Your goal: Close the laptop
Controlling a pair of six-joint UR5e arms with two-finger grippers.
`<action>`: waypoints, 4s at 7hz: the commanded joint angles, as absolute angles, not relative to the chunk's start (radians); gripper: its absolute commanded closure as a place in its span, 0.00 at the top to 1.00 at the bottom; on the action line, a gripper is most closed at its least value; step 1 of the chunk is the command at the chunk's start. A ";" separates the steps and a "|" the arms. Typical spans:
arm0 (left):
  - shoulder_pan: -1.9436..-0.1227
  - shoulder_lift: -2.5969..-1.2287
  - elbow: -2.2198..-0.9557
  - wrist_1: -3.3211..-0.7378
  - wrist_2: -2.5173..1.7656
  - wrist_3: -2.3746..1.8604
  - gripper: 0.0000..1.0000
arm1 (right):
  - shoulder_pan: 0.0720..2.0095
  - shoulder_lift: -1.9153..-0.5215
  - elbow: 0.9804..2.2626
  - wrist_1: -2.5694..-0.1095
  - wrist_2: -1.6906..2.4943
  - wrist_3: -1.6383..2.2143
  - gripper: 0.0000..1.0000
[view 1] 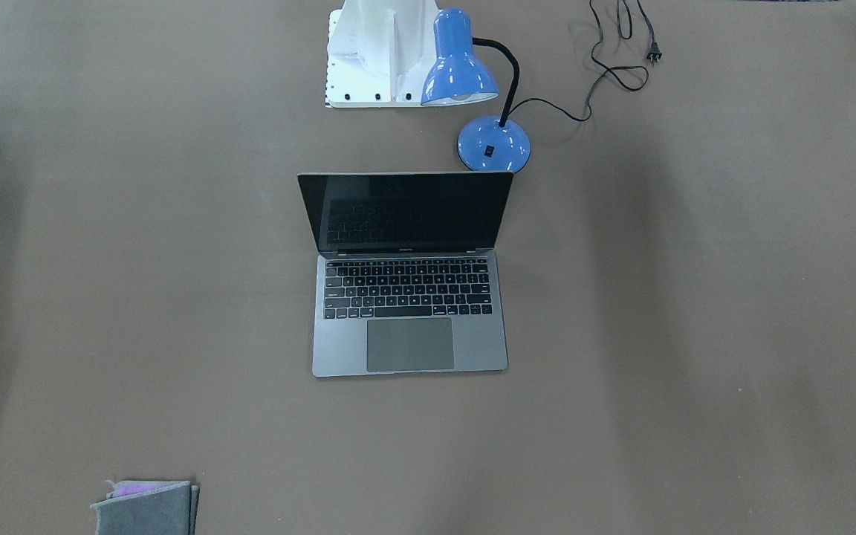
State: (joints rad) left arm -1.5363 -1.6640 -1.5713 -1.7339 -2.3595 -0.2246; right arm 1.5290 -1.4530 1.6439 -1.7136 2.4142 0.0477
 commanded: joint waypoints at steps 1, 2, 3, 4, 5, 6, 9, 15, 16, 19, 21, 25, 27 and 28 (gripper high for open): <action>-1.525 -1.722 -1.597 -1.735 -2.374 -0.371 0.98 | 1.507 -1.379 1.667 -1.718 2.422 0.060 1.00; -1.507 -1.745 -1.617 -1.739 -2.455 -0.438 0.98 | 1.449 -1.333 1.664 -1.718 2.410 0.148 1.00; -1.470 -1.771 -1.658 -1.741 -2.485 -0.498 0.98 | 1.403 -1.287 1.675 -1.717 2.414 0.223 1.00; -1.395 -1.784 -1.702 -1.746 -2.485 -0.600 0.98 | 1.325 -1.263 1.727 -1.721 2.443 0.254 1.00; -1.314 -1.825 -1.735 -1.747 -2.476 -0.726 0.98 | 1.251 -1.220 1.762 -1.710 2.448 0.443 1.00; -1.245 -1.832 -1.787 -1.749 -2.471 -0.824 0.98 | 1.168 -1.153 1.802 -1.701 2.453 0.682 1.00; -1.132 -1.859 -1.805 -1.917 -2.477 -1.093 0.68 | 1.011 -1.141 1.896 -1.501 2.467 1.038 0.31; -0.892 -1.862 -1.902 -1.939 -2.473 -1.235 0.00 | 0.766 -1.206 1.993 -1.338 2.456 1.135 0.00; -0.847 -1.864 -1.907 -1.939 -2.471 -1.258 0.00 | 0.723 -1.201 1.993 -1.339 2.441 1.138 0.00; -0.766 -1.890 -1.920 -1.939 -2.430 -1.371 0.00 | 0.608 -1.166 1.964 -1.338 2.306 1.129 0.00; -0.669 -1.934 -1.907 -1.937 -2.332 -1.451 0.00 | 0.588 -1.114 1.927 -1.339 2.266 1.132 0.00; -0.644 -2.042 -1.819 -1.936 -2.307 -1.485 0.00 | 0.646 -1.034 1.829 -1.341 2.244 1.126 0.00; -0.644 -2.078 -1.783 -1.936 -2.307 -1.482 0.00 | 0.675 -0.999 1.784 -1.341 2.244 1.126 0.00; -0.655 -2.095 -1.767 -1.936 -2.293 -1.479 0.00 | 0.689 -0.982 1.766 -1.341 2.244 1.124 0.00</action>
State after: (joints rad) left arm -0.6466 -2.0754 -1.7868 -1.9359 -2.3041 -1.4820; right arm 0.6716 -1.0024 1.7896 -1.3407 2.2444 1.1256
